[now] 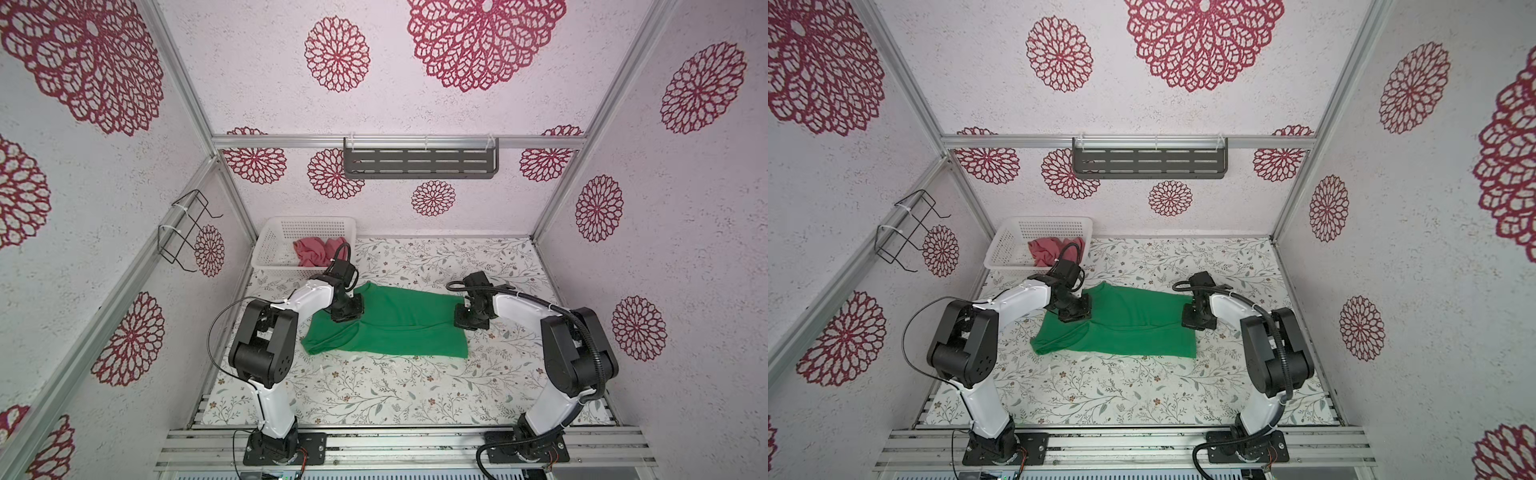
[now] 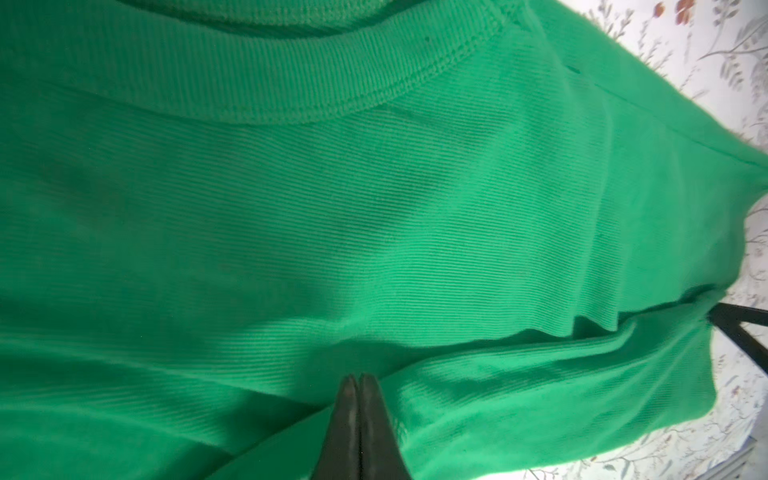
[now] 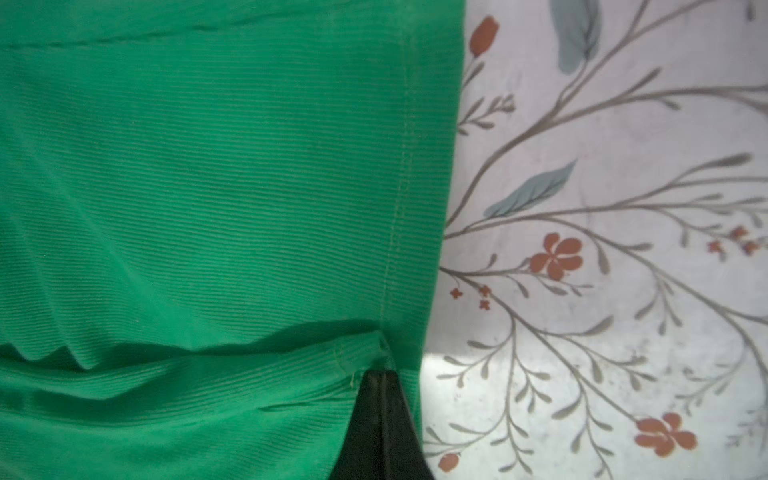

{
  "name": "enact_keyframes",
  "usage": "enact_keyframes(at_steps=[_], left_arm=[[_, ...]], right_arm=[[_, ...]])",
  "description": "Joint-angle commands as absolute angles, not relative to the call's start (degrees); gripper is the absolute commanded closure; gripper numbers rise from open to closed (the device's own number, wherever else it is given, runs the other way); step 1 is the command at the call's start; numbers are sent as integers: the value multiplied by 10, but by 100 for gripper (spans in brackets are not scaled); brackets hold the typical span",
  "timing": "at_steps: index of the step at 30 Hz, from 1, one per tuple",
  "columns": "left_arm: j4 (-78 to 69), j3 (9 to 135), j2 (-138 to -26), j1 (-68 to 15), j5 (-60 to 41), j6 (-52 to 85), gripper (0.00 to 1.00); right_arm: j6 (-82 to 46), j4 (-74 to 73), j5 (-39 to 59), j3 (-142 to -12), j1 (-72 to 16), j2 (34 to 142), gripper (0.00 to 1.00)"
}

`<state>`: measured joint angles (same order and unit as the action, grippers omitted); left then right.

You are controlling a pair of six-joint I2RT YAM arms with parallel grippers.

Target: Fold and stack the tank tops

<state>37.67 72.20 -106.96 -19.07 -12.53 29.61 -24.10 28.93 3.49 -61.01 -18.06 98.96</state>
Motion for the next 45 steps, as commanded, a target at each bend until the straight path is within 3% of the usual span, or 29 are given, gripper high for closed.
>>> enact_keyframes(at_steps=[1,2,5,7,11,16,23,30,35,42,45], left_arm=[[415,748,-1050,-185,-101,265,100],[428,748,-1037,-184,-90,259,97],[471,734,-988,-182,-48,248,67],[497,710,-947,-180,-16,245,56],[547,634,-867,-167,34,258,47],[512,521,-767,-125,30,304,45],[474,462,-760,-67,10,332,49],[466,480,-806,-62,2,327,53],[463,492,-835,-61,17,324,65],[468,529,-856,-61,27,317,97],[476,548,-870,-57,34,303,100]], right_arm=[[-223,310,-3,-628,-173,956,92],[-220,316,-8,-631,-173,945,85],[-215,335,-19,-632,-173,910,71],[-218,343,-15,-629,-173,887,66],[-233,339,19,-601,-177,846,61],[-253,329,35,-572,-195,825,60],[-263,315,35,-590,-251,841,60],[-266,300,39,-594,-255,850,60],[-257,301,35,-592,-255,849,60],[-249,295,36,-582,-252,850,60],[-249,274,41,-570,-247,857,60]])
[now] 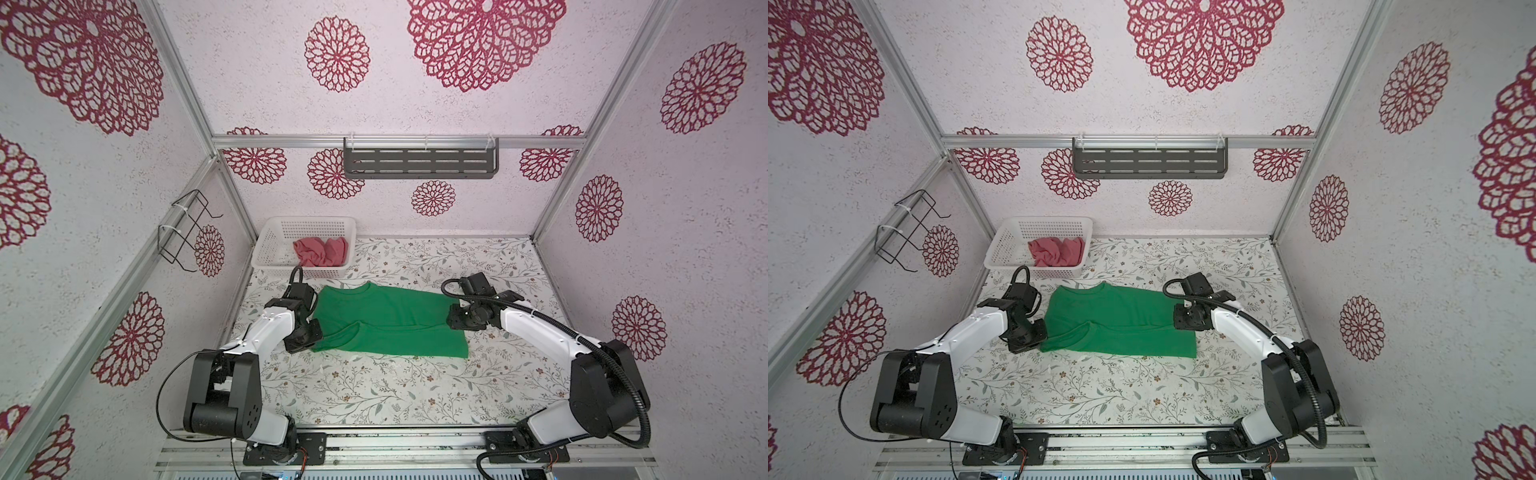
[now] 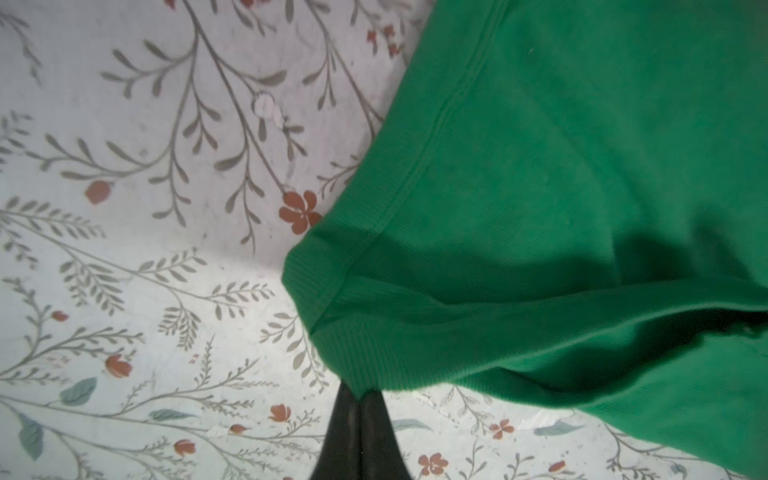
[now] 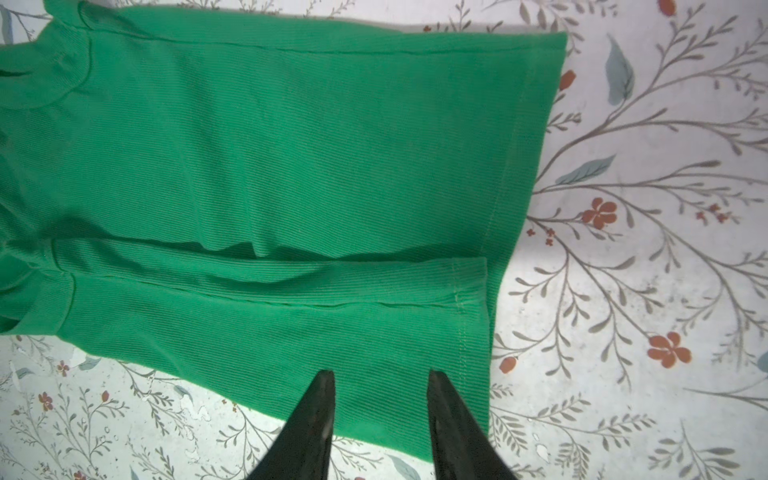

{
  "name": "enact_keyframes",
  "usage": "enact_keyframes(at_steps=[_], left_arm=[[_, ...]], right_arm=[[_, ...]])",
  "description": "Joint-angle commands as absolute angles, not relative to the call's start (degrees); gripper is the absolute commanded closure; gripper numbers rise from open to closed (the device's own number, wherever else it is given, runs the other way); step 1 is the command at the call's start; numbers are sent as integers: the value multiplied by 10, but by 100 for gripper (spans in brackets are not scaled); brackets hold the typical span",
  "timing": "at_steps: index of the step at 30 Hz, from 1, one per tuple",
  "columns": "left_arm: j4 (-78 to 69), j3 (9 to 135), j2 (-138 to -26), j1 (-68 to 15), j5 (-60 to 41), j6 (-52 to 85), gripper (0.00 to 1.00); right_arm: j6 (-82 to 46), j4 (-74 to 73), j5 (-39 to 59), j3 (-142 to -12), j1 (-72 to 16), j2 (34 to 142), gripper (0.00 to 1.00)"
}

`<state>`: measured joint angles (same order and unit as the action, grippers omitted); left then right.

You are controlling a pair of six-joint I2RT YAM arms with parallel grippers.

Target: Fold and stack the tank tops

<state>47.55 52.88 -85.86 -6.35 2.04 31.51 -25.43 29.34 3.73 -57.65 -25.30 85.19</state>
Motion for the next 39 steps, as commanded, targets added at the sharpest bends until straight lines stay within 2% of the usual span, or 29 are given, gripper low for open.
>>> enact_keyframes(at_steps=[1,16,21,29,30,32,33,36,39], left_arm=[[476,552,-875,-53,33,299,100],[456,648,-1025,11,3,259,100],[469,685,-1080,22,24,247,100],[479,694,-1082,30,52,244,100],[480,694,-1074,30,52,243,93],[482,695,-1055,30,46,242,69],[484,696,-1042,30,39,241,61],[497,707,-1003,28,29,239,52],[538,736,-968,15,68,232,49]], right_arm=[[-250,266,47,-567,-245,862,60],[-248,169,69,-552,-204,989,68],[-243,172,58,-544,-187,993,70],[-225,167,78,-540,-171,985,70],[-224,174,80,-544,-171,978,70],[-221,184,88,-551,-170,960,69],[-219,190,92,-555,-171,947,67],[-218,214,96,-568,-171,910,64],[-220,244,91,-572,-173,874,60]])
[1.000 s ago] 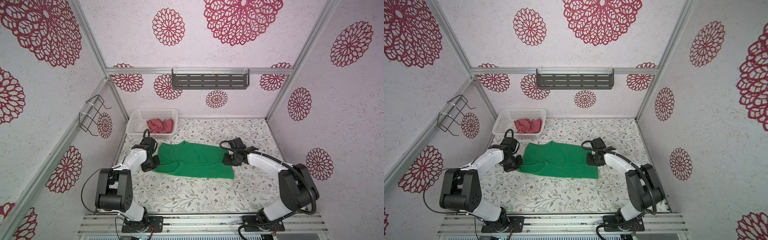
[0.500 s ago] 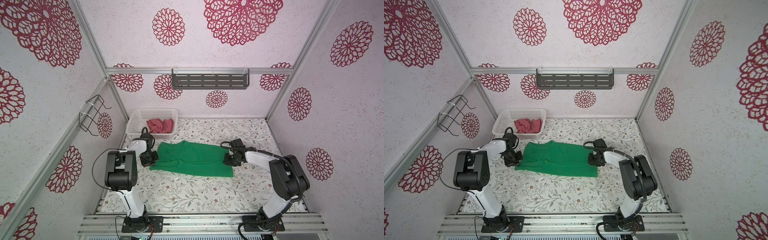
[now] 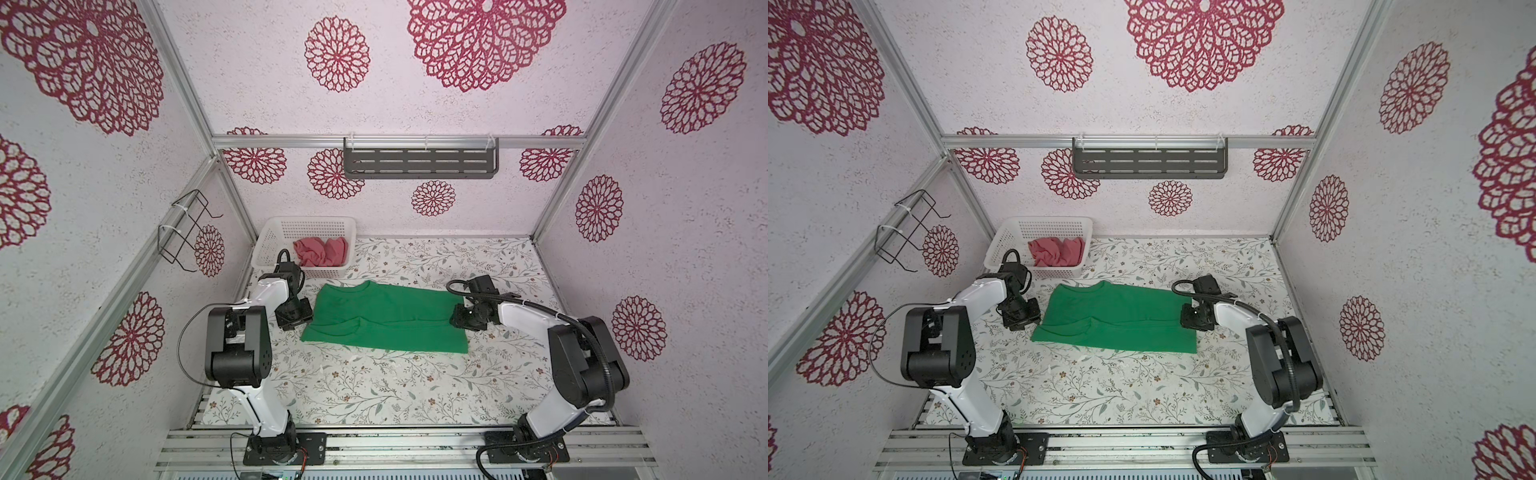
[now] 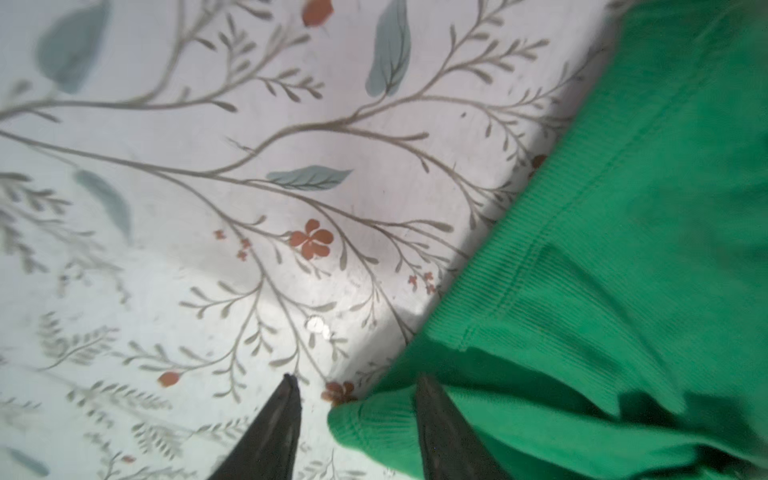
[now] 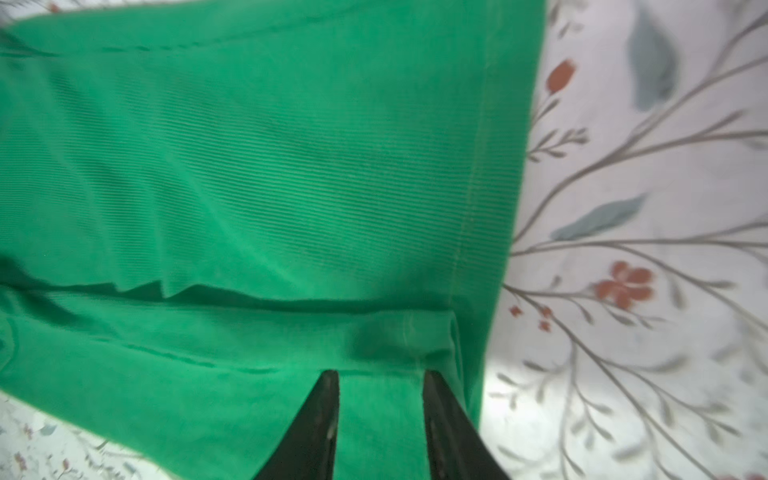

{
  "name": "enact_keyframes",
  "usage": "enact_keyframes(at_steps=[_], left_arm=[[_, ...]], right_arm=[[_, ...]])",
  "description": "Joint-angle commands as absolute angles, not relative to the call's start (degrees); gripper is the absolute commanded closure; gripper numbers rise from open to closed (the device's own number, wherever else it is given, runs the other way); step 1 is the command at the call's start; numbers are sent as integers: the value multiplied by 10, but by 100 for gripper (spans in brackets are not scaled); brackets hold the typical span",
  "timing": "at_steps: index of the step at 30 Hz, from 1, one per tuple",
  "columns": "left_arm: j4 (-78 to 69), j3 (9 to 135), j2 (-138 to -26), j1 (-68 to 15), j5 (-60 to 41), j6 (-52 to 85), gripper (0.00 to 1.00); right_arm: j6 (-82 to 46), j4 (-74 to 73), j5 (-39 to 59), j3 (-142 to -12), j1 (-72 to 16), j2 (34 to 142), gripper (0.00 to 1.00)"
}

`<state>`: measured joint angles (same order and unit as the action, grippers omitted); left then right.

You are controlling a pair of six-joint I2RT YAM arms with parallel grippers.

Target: Fold and stack the tank tops

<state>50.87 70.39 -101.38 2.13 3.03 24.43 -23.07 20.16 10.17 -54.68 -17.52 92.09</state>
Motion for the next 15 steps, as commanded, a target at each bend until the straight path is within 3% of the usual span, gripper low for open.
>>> enact_keyframes(at_steps=[1,4,9,15], left_arm=[[555,747,-957,3,93,233,49],[573,764,-943,-59,124,248,49],[488,742,-972,-171,14,299,50],[407,715,-1042,-222,-52,331,50]], right_arm=[[-223,254,88,-571,-176,862,60],[-244,270,76,-551,-205,838,59],[-301,249,65,-509,-267,835,60],[-354,199,62,-475,-295,858,62]])
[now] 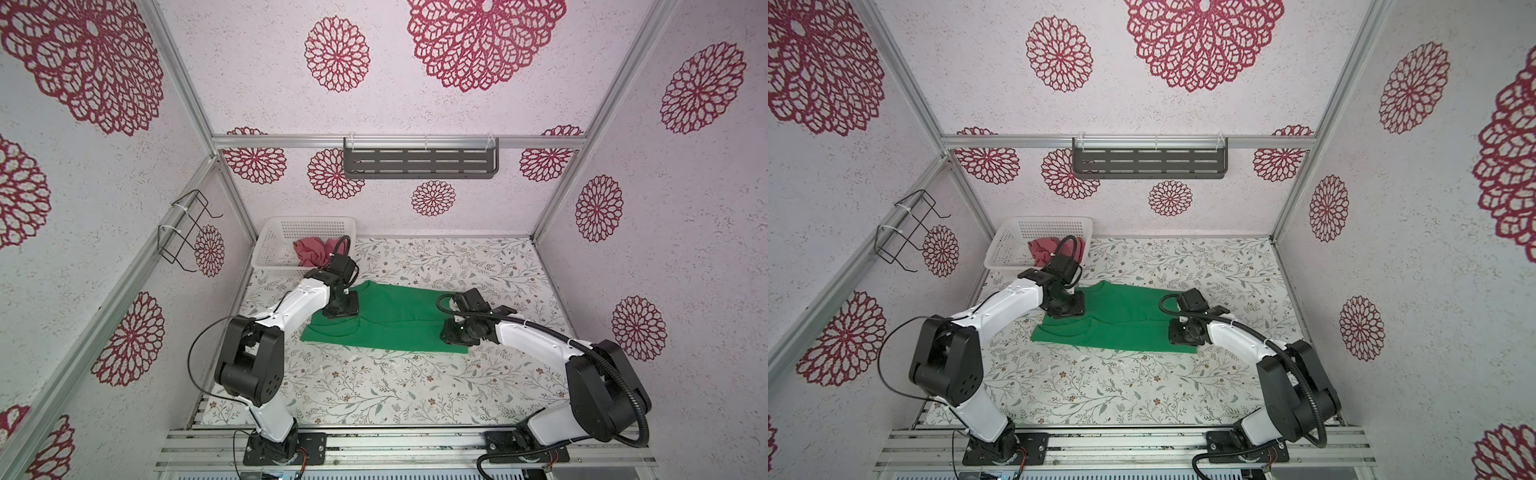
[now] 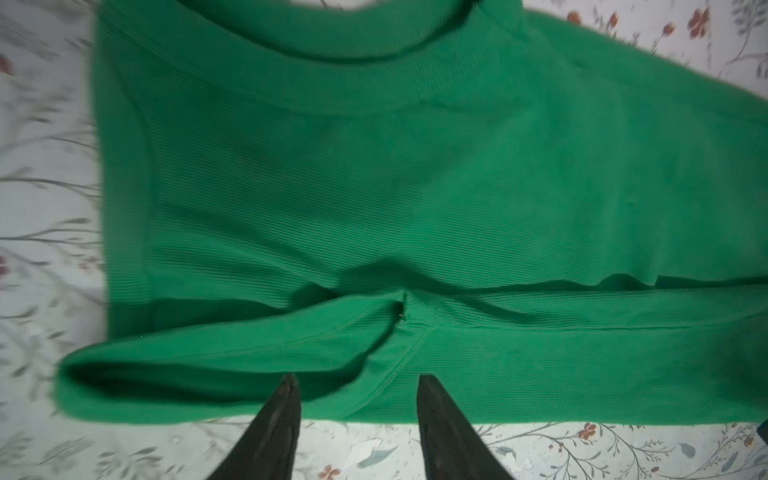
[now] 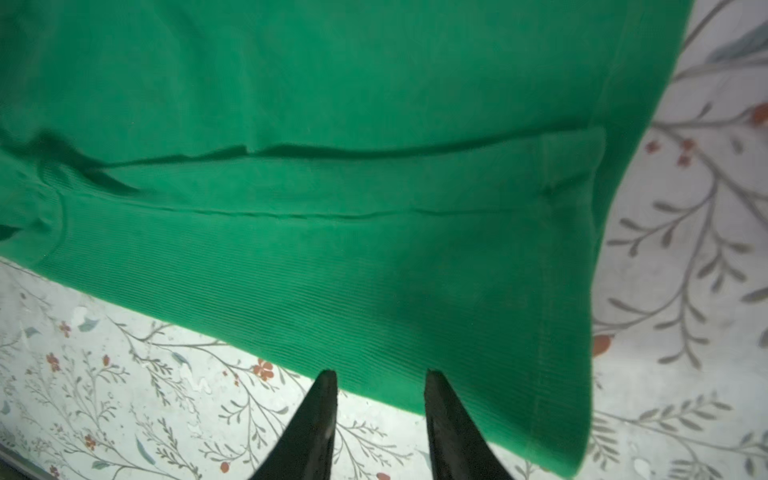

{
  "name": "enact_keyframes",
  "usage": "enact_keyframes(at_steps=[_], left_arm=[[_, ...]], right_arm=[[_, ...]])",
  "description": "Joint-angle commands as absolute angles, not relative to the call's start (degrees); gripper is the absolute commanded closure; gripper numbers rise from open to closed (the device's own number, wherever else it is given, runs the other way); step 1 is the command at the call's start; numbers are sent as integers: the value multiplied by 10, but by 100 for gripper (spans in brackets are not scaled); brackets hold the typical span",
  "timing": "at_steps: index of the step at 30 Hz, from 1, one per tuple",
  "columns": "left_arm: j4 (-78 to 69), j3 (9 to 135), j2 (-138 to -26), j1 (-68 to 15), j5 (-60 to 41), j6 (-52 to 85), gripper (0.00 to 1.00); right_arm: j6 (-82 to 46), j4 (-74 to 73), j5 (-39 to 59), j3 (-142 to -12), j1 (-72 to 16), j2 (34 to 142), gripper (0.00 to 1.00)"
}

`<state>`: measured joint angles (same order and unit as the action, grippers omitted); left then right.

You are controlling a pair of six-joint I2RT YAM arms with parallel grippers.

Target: Fold and stack the tank tops

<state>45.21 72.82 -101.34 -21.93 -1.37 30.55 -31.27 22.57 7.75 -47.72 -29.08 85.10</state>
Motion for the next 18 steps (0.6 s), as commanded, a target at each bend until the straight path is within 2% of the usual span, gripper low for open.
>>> enact_keyframes(at_steps=[1,9,18], left_arm=[[397,707,-1050,-226,-60,334,50],[365,629,-1072,-245,-96,359,51],[411,541,-987,-303,-131,414,52]], right_arm=[[-356,195,60,-469,-295,862,62],[-373,260,-3,-412,-293,857,63],[-398,357,9,-358,-283,752,63]])
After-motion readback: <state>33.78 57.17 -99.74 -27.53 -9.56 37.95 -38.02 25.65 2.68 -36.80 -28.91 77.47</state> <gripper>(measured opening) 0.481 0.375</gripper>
